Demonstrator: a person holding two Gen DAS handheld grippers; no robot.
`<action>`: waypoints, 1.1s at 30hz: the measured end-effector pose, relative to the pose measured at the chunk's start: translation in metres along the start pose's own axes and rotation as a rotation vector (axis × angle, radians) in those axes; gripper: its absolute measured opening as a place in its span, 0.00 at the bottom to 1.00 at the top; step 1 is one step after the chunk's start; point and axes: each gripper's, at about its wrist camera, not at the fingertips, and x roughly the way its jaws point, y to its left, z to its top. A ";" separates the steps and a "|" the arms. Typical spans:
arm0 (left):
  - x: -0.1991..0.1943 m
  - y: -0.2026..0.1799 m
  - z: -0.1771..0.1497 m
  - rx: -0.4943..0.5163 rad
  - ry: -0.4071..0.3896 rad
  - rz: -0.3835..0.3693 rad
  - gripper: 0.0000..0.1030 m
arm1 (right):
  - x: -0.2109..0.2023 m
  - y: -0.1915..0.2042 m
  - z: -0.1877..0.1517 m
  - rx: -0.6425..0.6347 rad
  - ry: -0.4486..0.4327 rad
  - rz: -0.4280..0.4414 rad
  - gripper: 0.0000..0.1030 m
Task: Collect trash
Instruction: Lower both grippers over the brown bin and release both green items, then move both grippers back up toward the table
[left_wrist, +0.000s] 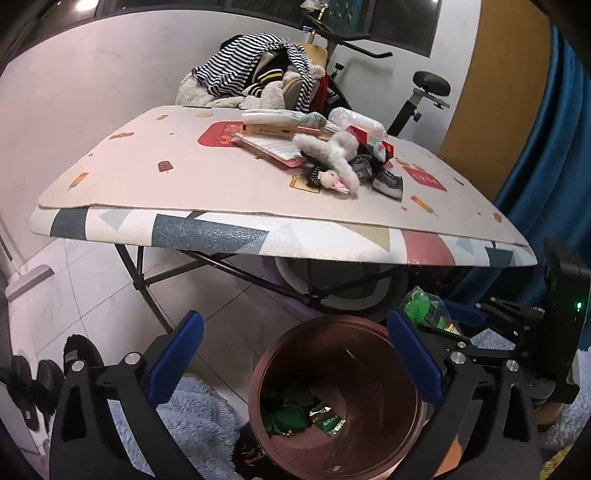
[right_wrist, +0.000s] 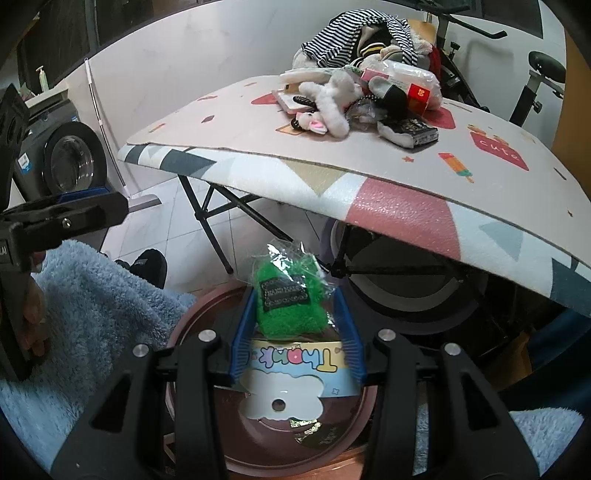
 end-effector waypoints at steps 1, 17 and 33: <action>0.000 -0.002 0.000 0.009 0.000 0.001 0.94 | 0.000 0.000 0.000 0.000 0.000 -0.005 0.51; 0.001 0.003 0.000 -0.012 0.000 0.015 0.95 | -0.015 -0.016 0.007 0.064 -0.070 -0.078 0.95; -0.026 0.007 0.036 0.009 -0.092 0.071 0.95 | -0.018 -0.037 0.022 0.204 -0.122 -0.055 0.95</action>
